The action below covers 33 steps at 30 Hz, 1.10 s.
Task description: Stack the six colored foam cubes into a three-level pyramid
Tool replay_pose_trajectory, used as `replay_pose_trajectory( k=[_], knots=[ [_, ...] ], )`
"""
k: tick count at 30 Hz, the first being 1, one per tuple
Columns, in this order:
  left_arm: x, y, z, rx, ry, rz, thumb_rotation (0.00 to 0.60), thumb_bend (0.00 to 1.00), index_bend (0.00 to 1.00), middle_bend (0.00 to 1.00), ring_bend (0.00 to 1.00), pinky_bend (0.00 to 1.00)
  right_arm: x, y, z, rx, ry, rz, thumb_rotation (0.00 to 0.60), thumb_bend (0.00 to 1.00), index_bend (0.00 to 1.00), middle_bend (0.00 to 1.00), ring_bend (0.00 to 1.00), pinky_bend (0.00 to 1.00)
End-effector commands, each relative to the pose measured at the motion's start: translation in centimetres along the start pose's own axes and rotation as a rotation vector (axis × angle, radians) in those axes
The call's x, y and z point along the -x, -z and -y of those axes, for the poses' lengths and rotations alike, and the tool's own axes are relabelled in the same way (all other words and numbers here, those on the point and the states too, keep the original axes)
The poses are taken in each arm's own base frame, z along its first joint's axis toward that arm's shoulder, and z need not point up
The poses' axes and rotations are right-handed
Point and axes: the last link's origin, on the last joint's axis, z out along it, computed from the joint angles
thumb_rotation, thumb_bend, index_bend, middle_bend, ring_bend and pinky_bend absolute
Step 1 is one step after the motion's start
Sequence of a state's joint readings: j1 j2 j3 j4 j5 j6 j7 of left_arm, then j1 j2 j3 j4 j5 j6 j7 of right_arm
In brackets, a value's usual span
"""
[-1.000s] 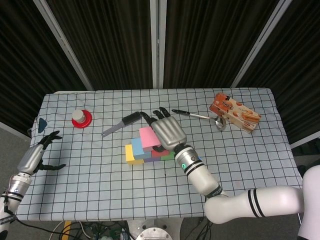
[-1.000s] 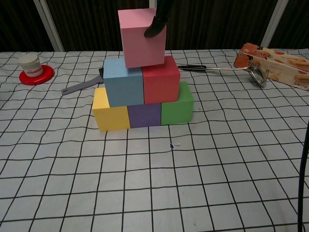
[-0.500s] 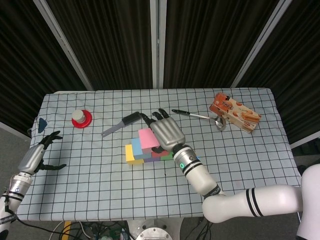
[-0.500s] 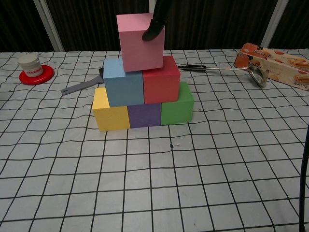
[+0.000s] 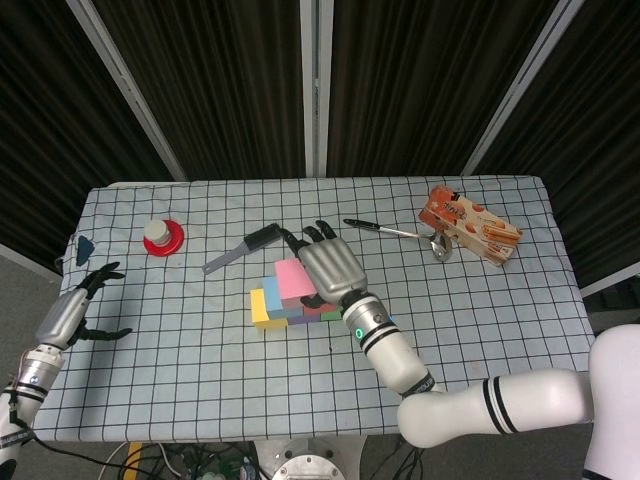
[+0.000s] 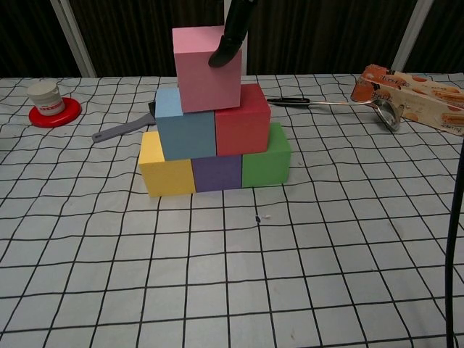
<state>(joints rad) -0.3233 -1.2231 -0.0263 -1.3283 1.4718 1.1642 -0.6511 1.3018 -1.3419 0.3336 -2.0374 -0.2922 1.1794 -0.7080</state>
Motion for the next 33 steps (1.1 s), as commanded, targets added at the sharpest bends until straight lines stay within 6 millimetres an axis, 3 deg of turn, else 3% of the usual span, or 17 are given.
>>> replay_pose_trajectory(
  k=[1,33],
  knots=[
    [0.03,0.01,0.04,-0.001,0.0,0.001,0.6,0.01,0.07,0.17,0.09,0.2,0.13,-0.07,0.03,0.002,0.001,0.001,0.6,0.2,0.0,0.49,0.1,0.0],
    [0.08,0.05,0.4,-0.005,0.008,0.004,0.6,0.01,0.07,0.17,0.09,0.2,0.52,-0.33,0.25,0.012,-0.006,-0.005,0.6,0.2,0.0,0.49,0.1,0.0]
  ],
)
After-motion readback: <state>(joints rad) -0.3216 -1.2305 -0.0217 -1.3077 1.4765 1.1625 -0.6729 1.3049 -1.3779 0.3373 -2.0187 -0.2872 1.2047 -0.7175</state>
